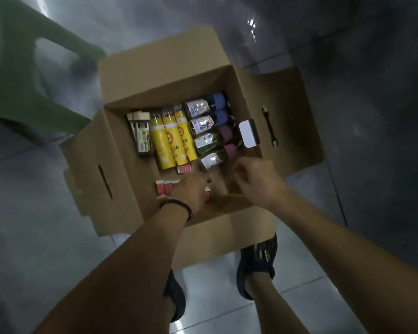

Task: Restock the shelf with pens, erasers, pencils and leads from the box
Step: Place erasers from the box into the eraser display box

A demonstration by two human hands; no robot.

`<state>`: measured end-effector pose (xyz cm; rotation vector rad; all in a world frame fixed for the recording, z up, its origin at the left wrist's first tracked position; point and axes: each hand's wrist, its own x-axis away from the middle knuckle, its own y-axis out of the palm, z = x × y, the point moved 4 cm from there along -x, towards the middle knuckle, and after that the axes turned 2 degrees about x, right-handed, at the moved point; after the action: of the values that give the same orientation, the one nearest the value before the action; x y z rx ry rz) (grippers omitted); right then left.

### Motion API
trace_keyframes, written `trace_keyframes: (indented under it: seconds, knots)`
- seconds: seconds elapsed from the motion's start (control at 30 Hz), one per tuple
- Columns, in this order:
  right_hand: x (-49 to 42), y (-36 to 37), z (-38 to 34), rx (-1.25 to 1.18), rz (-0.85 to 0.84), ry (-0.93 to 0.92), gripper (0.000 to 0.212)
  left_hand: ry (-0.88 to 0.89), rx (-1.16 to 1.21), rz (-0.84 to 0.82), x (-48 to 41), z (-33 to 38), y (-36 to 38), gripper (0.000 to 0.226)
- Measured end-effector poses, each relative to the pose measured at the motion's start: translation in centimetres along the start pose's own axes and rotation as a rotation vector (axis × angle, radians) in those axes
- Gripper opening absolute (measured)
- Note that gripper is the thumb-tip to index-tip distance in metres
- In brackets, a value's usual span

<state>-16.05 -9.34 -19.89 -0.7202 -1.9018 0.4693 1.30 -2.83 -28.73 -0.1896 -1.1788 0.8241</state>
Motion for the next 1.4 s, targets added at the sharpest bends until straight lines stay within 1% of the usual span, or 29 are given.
trace_keyframes:
  seconds: [0.07, 0.13, 0.2, 0.27, 0.4, 0.57, 0.67, 0.77, 0.9, 0.97, 1.03, 1.13, 1.27, 1.33, 1.4]
  knots:
    - [-0.9, 1.2, 0.4, -0.023, -0.01, -0.052, 0.02, -0.013, -0.063, 0.001, -1.8, -1.0, 2.3, 0.044]
    - [-1.2, 2.2, 0.5, -0.041, -0.02, -0.093, 0.024, -0.006, -0.184, 0.007, -2.2, -1.3, 3.6, 0.034]
    - [-1.3, 3.2, 0.7, -0.05, -0.025, -0.111, 0.016, 0.04, -0.317, 0.008, -2.4, -1.7, 4.5, 0.029]
    - [-1.4, 4.0, 0.8, -0.067, -0.026, -0.122, 0.013, 0.051, -0.397, -0.005, -2.8, -1.9, 5.0, 0.03]
    - [-1.7, 5.1, 1.2, -0.103, -0.04, -0.122, 0.009, 0.058, -0.447, -0.049, -3.8, -1.8, 4.7, 0.029]
    - [-1.8, 5.8, 2.3, -0.116, -0.024, -0.098, 0.009, 0.156, -0.488, -0.129, -4.5, -2.1, 4.4, 0.04]
    - [-2.0, 6.0, 3.2, -0.134, -0.006, -0.069, 0.011, 0.185, -0.373, -0.155, -4.4, -2.9, 4.7, 0.042]
    - [-2.1, 6.1, 3.7, -0.137, 0.011, -0.06, 0.01, 0.214, -0.361, -0.188, -4.3, -3.8, 5.3, 0.042]
    - [-1.8, 6.6, 3.6, -0.153, 0.007, -0.065, 0.009, 0.287, -0.218, -0.132, -3.6, -4.3, 5.1, 0.031]
    - [-1.7, 6.7, 3.5, -0.168, 0.023, -0.061, 0.009, 0.268, -0.184, -0.081, -3.2, -4.6, 4.8, 0.027]
    - [-1.4, 6.5, 3.3, -0.193, 0.031, -0.035, 0.009, 0.256, -0.149, -0.068, -2.8, -4.6, 4.6, 0.026]
    - [-1.1, 6.2, 2.9, -0.228, 0.054, 0.024, 0.01, 0.259, -0.06, -0.109, -2.4, -4.4, 4.4, 0.021]
    - [-0.8, 6.2, 2.4, -0.265, 0.062, 0.09, 0.01, 0.16, 0.056, -0.182, -2.7, -5.2, 4.2, 0.033]
    - [-0.6, 6.1, 2.0, -0.274, 0.07, 0.103, 0.01, 0.107, 0.151, -0.129, -2.6, -5.3, 3.5, 0.032]
    - [-0.1, 6.0, 1.4, -0.269, 0.072, 0.104, 0.009, 0.06, 0.365, -0.005, -1.7, -5.3, 2.6, 0.025]
